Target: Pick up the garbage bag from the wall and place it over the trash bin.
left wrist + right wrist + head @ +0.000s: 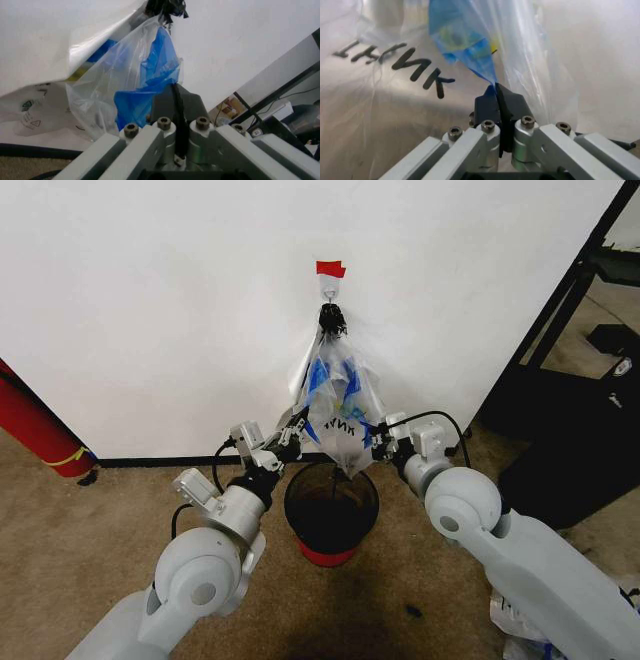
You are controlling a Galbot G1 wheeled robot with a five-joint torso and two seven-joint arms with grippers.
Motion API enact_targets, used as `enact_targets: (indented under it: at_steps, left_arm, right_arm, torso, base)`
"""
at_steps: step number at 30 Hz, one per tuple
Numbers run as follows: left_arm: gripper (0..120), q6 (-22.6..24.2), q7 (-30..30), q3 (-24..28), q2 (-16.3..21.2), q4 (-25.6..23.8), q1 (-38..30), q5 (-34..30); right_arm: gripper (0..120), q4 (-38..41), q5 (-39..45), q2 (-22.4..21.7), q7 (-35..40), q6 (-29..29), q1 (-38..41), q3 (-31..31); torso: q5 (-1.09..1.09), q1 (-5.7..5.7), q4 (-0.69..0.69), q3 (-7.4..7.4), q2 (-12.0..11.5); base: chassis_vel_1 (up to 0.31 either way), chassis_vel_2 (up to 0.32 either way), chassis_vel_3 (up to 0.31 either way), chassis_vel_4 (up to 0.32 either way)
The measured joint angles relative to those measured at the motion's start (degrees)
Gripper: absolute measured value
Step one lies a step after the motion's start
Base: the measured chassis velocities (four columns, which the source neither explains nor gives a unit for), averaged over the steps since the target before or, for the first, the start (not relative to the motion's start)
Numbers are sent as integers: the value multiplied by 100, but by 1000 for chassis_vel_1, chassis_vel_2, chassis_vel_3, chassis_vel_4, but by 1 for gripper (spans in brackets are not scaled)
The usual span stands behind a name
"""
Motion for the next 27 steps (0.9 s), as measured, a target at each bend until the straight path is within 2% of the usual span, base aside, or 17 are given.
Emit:
enact_targets:
  at_steps: [2,8,9,12,13,14,16,17,18,20,24,27]
  left_arm:
    - [0,-2,0,-12,18,3,7,5]
    - [0,-18,-6,-213,228,-171,270,17]
    - [0,-18,-6,-213,228,-171,270,17]
    - [0,-19,-14,-316,335,-307,458,24]
    - [0,-18,-20,-384,400,-404,599,41]
    - [0,-17,-21,-396,409,-420,625,46]
    - [0,0,-28,-574,519,-600,979,163]
    - [0,0,-28,-574,519,-600,979,163]
    - [0,2,-24,-648,558,-659,1099,200]
    - [0,17,5,-861,653,-823,1431,248]
    - [0,41,27,-1054,672,-1032,1855,377]
    - [0,41,52,-1045,640,-1074,2045,561]
  right_arm:
    - [0,39,-79,22,-51,177,-134,108]
    - [0,484,-408,236,-512,1563,-1076,784]
    - [0,484,-408,236,-512,1563,-1076,784]
    - [0,793,-516,443,-829,2083,-1631,1312]
    - [0,989,-616,568,-1040,2281,-2032,1610]
    - [0,1033,-644,600,-1082,2323,-2137,1677]
    - [0,1376,-859,874,-1382,2566,-2987,2254]
    - [0,1376,-859,874,-1382,2566,-2987,2254]
    - [0,1485,-916,957,-1537,2626,-3305,2442]
    - [0,1657,-1200,1126,-1916,2901,-3957,2750]
    - [0,1913,-1610,1397,-2238,3205,-4723,2869]
    - [0,2020,-1756,1489,-2280,3274,-4995,2887]
  torso:
    - [0,0,0,0,0]
    - [-1,0,0,-1,0]
    - [-1,0,0,-1,0]
    - [-1,0,0,-1,0]
    - [0,0,1,-1,0]
    - [-1,0,1,-1,0]
    - [0,0,1,-1,0]
    - [0,0,1,-1,0]
    - [-1,-1,-3,-2,1]
    - [0,0,0,-2,1]
    - [-1,-1,0,-2,1]
    - [-1,-1,1,-1,1]
  base:
    - [0,0,0,0]
    - [0,0,0,0]
    - [0,0,0,0]
    - [0,0,0,0]
    - [0,0,0,0]
    - [0,0,0,0]
    - [0,0,0,0]
    - [0,0,0,0]
    - [0,0,0,0]
    - [0,0,0,0]
    - [0,0,0,0]
    - [0,0,0,0]
